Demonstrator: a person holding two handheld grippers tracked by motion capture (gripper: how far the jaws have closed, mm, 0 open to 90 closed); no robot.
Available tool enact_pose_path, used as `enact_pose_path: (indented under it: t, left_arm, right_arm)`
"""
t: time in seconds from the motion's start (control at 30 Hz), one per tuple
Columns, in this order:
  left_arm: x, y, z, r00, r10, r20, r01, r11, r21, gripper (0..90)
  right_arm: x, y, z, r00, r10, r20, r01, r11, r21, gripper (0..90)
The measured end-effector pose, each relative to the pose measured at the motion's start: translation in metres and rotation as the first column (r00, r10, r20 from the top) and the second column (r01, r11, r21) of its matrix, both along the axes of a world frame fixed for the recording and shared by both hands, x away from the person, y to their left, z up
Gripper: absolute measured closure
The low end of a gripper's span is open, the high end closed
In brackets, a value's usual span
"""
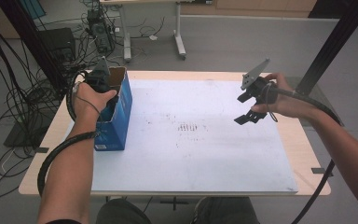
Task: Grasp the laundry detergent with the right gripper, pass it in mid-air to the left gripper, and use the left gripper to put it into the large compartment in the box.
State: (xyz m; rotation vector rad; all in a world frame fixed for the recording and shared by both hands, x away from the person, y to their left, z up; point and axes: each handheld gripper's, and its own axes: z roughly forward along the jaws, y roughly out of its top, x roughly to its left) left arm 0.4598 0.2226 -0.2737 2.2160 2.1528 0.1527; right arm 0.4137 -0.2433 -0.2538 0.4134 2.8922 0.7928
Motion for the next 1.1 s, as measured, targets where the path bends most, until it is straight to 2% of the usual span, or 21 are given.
enact_pose_path:
  t: [1.1]
  left_arm:
    - [-0.0002, 0.0002, -0.0003, 1.0000, 0.005, 0.006, -0.005, 1.0000, -0.002, 36.8]
  right_arm:
    - [0.0001, 0.0007, -0.0008, 1.0000, 0.004, -0.002, -0.004, 1.000, 0.004, 11.4]
